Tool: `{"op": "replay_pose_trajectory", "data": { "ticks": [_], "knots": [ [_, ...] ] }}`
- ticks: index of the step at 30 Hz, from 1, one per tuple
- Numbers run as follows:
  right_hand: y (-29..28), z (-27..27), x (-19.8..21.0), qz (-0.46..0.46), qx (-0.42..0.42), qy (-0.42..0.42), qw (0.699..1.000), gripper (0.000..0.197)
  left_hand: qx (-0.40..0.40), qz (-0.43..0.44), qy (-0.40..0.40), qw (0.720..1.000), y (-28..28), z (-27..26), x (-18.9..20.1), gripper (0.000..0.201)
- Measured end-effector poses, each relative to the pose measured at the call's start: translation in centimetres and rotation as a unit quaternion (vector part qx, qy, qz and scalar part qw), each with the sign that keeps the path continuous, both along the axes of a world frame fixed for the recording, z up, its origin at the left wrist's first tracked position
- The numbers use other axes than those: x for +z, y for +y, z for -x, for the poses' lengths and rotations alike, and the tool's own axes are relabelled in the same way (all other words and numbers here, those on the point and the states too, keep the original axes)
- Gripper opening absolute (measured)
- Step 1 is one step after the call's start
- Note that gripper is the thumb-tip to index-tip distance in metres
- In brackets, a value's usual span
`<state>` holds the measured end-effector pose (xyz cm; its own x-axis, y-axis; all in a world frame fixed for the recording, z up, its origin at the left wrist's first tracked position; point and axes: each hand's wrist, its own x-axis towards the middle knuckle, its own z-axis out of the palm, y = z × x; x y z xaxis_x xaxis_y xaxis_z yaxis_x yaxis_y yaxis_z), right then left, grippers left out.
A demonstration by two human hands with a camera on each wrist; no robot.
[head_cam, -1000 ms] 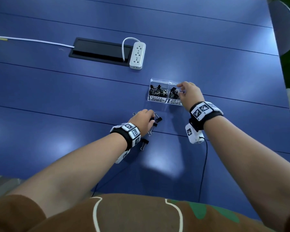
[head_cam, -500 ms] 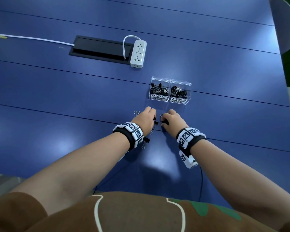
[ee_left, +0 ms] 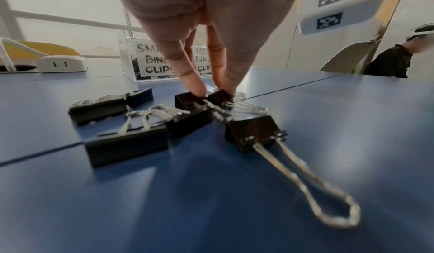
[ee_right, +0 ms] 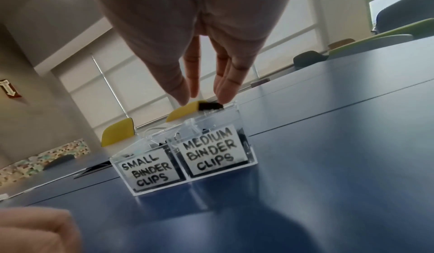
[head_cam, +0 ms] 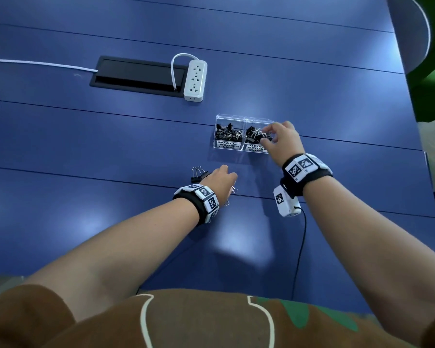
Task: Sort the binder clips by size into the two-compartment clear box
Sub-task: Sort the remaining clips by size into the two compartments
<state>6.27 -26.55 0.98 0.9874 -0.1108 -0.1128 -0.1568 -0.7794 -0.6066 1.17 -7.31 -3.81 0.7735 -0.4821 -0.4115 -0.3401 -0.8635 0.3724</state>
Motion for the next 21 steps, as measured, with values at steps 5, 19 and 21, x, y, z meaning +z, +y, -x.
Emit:
{"op": "replay_pose_trajectory", "data": {
  "ticks": [5, 19, 21],
  "knots": [
    [1.1, 2.1, -0.4, 0.008, 0.015, 0.005, 1.000, 0.015, 0.055, 0.054, 0.034, 0.996, 0.0, -0.7, 0.5, 0.009],
    [7.5, 7.5, -5.4, 0.039, 0.157, 0.125, 0.979, 0.024, 0.132, 0.071, 0.016, 0.989, 5.8, -1.6, 1.5, 0.033],
    [7.4, 7.1, -5.3, 0.031, 0.139, 0.118, 0.983, 0.017, 0.128, 0.062, 0.026, 0.989, 6.7, -1.2, 1.3, 0.035]
  ]
}}
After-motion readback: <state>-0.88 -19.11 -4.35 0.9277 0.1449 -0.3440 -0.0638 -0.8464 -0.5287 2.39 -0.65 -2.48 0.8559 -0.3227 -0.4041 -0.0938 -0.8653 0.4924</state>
